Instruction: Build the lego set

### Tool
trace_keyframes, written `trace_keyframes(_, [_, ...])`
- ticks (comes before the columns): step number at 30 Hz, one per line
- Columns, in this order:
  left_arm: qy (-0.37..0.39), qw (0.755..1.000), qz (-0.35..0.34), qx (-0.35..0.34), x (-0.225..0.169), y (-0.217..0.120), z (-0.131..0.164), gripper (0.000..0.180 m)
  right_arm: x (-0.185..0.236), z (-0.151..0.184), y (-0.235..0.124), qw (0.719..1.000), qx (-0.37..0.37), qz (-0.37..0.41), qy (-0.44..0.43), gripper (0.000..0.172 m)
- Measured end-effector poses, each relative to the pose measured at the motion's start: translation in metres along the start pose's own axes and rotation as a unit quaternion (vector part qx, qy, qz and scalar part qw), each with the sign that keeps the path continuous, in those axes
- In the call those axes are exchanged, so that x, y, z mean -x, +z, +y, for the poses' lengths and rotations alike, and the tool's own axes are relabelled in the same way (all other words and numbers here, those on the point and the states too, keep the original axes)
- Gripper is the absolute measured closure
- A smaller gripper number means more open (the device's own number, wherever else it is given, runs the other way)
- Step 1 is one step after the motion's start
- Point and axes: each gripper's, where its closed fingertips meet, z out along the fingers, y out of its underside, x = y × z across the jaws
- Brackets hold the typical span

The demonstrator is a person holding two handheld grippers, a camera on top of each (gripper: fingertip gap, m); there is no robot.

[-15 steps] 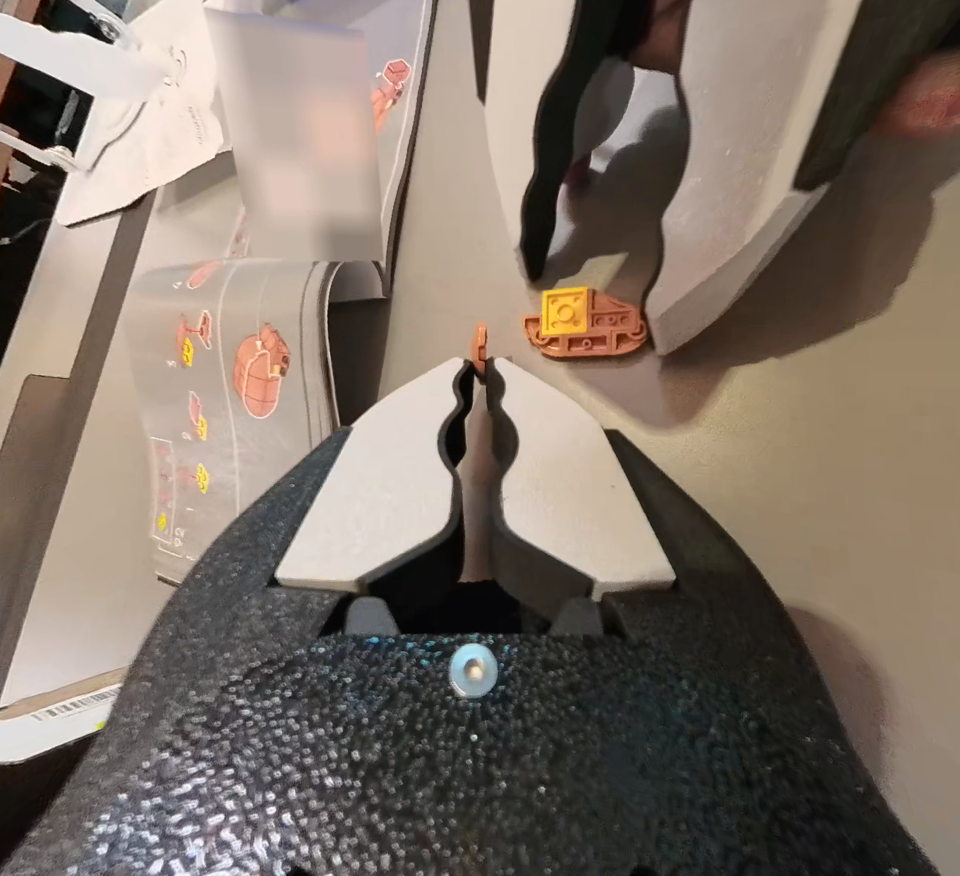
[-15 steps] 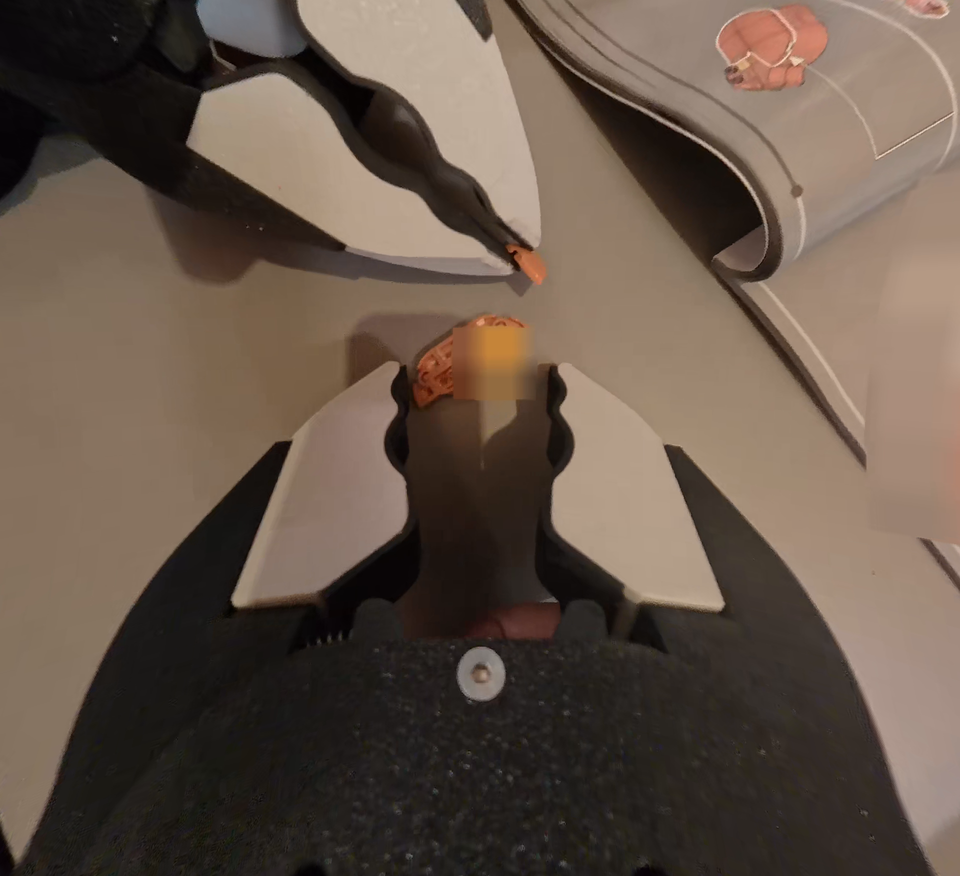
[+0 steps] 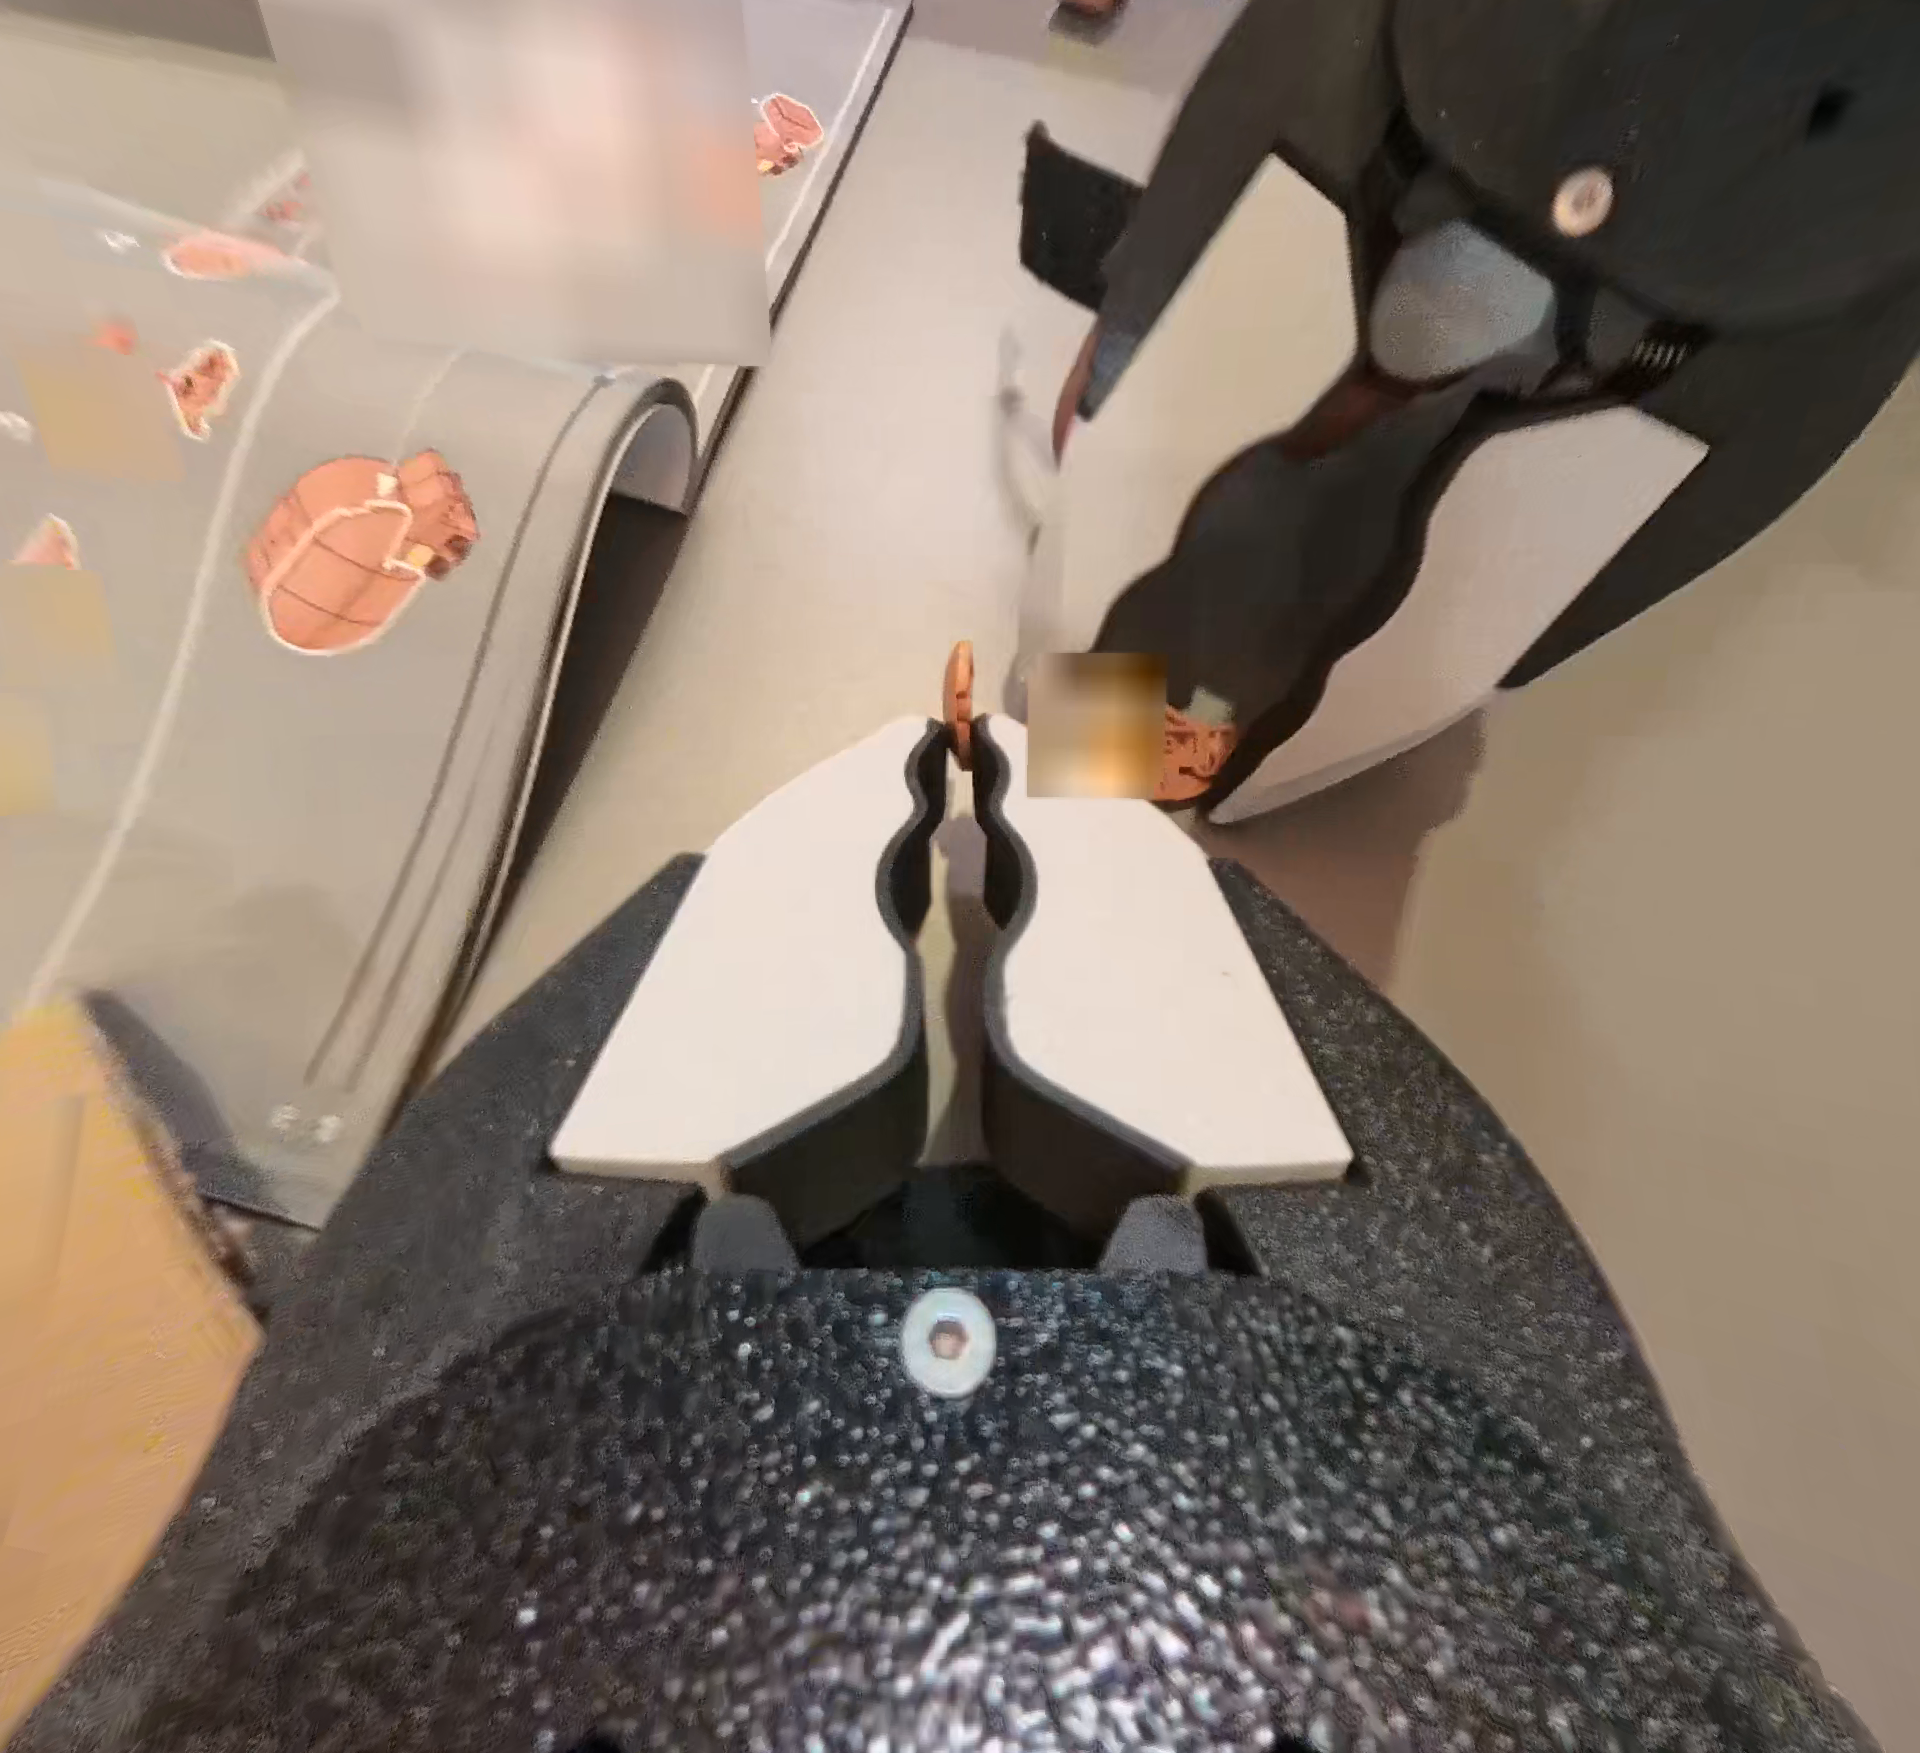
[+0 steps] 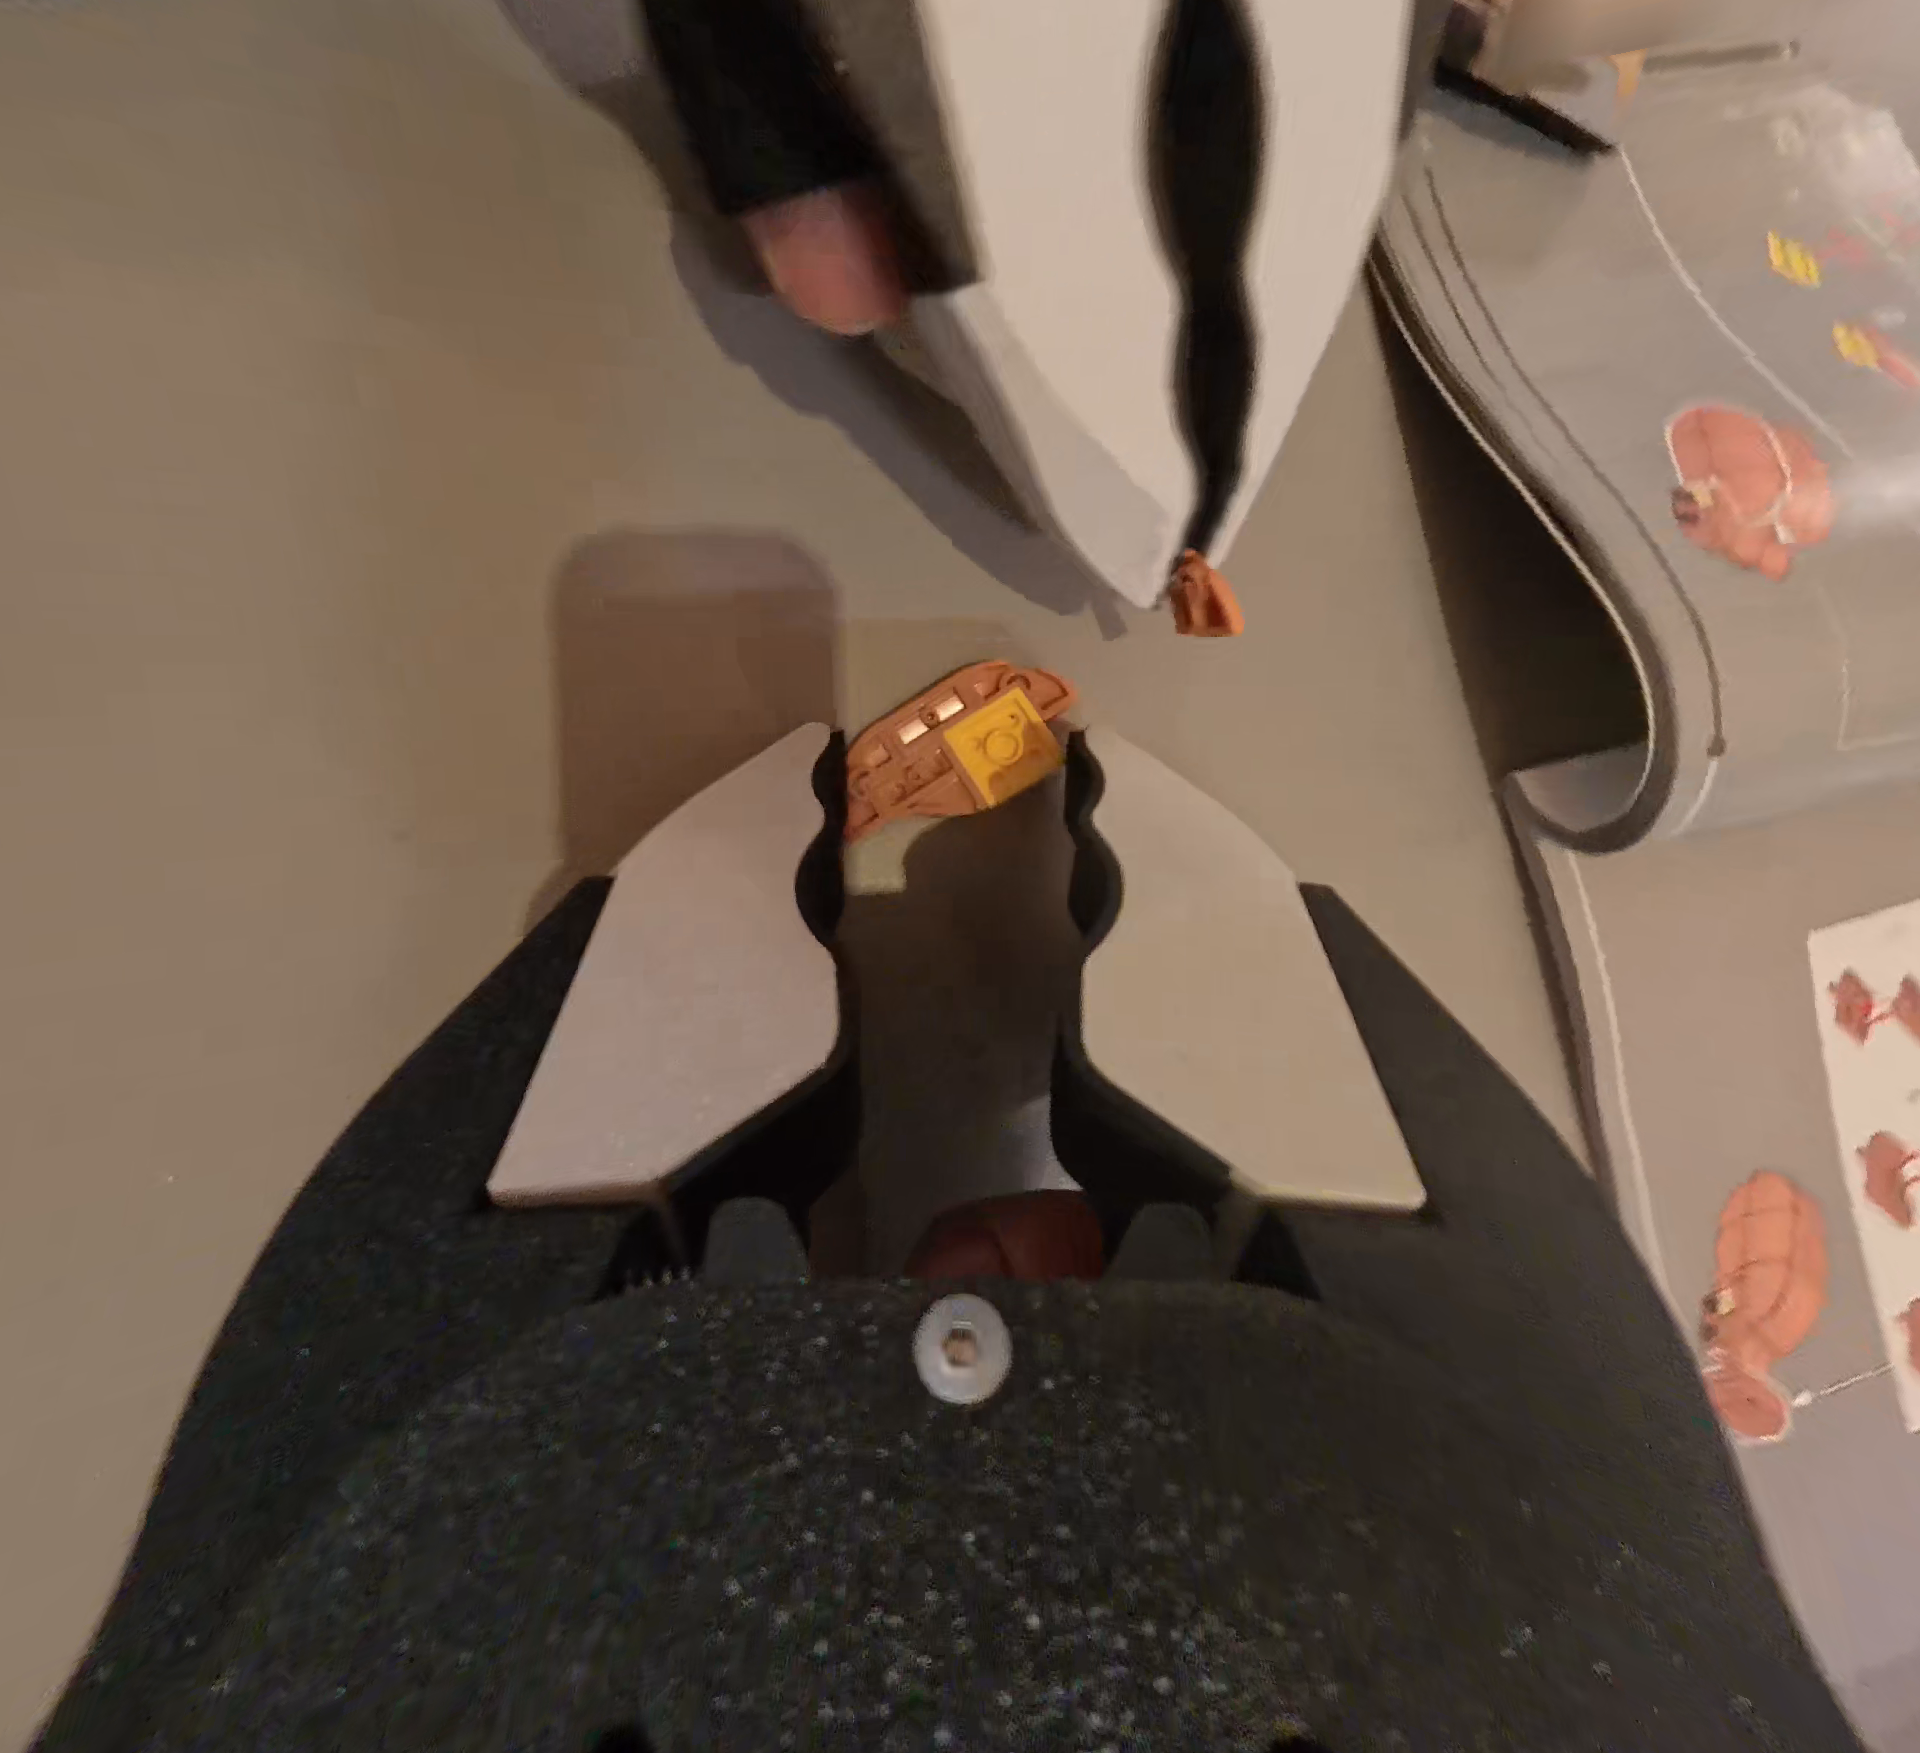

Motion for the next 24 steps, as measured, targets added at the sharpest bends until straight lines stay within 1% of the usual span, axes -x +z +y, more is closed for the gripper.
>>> trace_keyframes(1, [-0.024,1.0,0.01,-0.007,0.0,-0.001,-0.001,0.176,0.002,0.0,-0.001,1.0,-0.003,-0.004,-0.023,0.132])
trace_keyframes(5, [-0.103,0.991,0.077,-0.031,-0.01,-0.006,-0.005,0.176,0.004,0.0,-0.006,0.994,-0.03,-0.008,-0.101,0.131])
trace_keyframes(9, [-0.144,0.981,0.114,-0.058,-0.014,-0.01,-0.012,0.176,0.007,-0.008,-0.015,0.981,-0.089,-0.006,-0.175,0.132])
trace_keyframes(12, [-0.162,0.976,0.128,-0.07,-0.015,-0.011,-0.015,0.176,0.005,-0.017,-0.022,0.965,-0.126,0.021,-0.23,0.132])
trace_keyframes(17, [-0.173,0.972,0.142,-0.071,-0.018,-0.011,-0.015,0.177,0.0,-0.025,-0.029,0.947,-0.16,0.056,-0.274,0.132])
trace_keyframes(20, [-0.178,0.97,0.153,-0.07,-0.019,-0.011,-0.014,0.177,-0.002,-0.026,-0.031,0.935,-0.169,0.075,-0.301,0.132])
trace_keyframes(24, [-0.184,0.966,0.165,-0.073,-0.02,-0.011,-0.015,0.177,-0.005,-0.022,-0.029,0.922,-0.155,0.1,-0.34,0.132])
